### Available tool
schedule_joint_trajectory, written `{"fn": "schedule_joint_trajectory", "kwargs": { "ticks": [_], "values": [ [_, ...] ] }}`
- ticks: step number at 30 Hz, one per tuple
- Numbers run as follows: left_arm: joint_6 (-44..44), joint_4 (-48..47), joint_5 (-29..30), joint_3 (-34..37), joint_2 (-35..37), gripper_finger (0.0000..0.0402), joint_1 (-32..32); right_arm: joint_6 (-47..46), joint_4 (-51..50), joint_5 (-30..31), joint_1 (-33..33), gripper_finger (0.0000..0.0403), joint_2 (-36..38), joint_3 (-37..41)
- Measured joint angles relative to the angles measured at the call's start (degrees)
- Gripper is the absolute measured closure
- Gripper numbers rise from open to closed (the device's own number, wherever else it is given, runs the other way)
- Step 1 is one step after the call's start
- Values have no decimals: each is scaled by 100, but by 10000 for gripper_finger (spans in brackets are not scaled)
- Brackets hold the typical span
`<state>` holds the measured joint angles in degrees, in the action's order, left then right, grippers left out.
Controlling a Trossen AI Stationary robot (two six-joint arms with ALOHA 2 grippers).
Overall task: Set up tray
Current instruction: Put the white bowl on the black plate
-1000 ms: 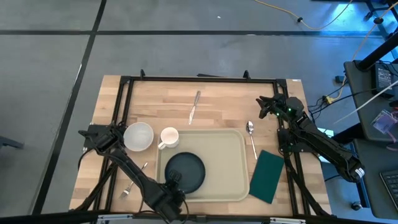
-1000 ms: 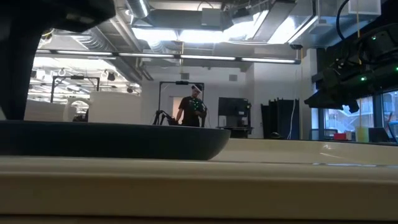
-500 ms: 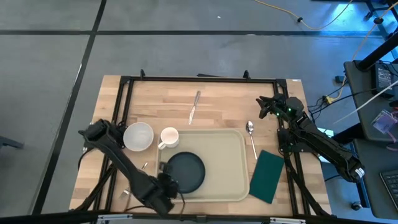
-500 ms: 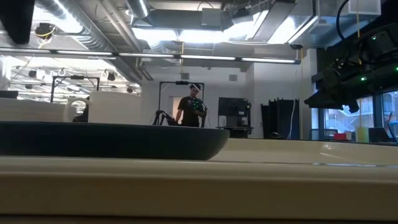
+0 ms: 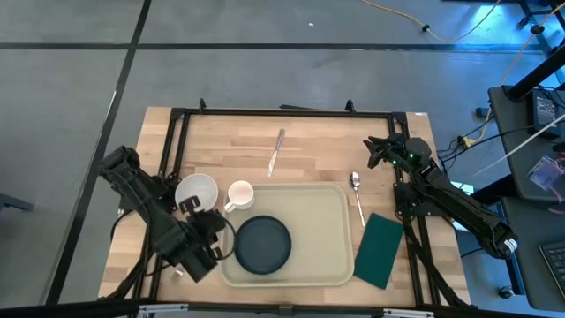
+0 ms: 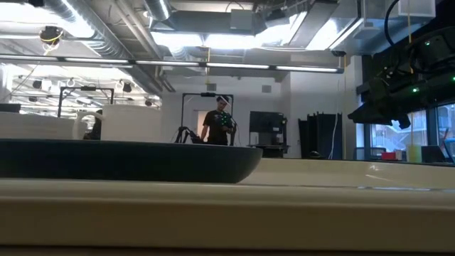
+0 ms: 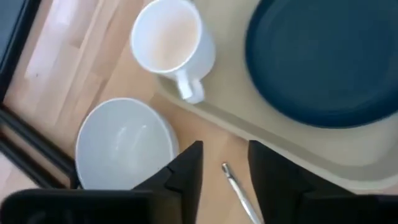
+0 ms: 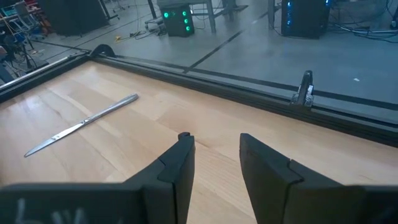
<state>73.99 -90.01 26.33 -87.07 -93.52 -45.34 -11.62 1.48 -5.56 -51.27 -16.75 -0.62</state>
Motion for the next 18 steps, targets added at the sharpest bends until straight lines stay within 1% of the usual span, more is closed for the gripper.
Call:
{"fn": "schedule_joint_trajectory", "kwargs": {
  "ticks": [4,6,8,10,18],
  "values": [
    [-74,-1,209,393,113,228,0,11,0,0,1,274,-1,-2],
    [365,8,188,577,134,211,48,16,0,0,0,274,0,-2],
    [865,-2,-130,728,170,202,177,69,0,0,0,274,0,-2],
    [1073,-1,-413,902,198,200,266,174,0,2,0,274,0,-2],
    [1090,3,-1094,1603,206,213,626,276,1,2,0,274,0,-2]
  ]
}}
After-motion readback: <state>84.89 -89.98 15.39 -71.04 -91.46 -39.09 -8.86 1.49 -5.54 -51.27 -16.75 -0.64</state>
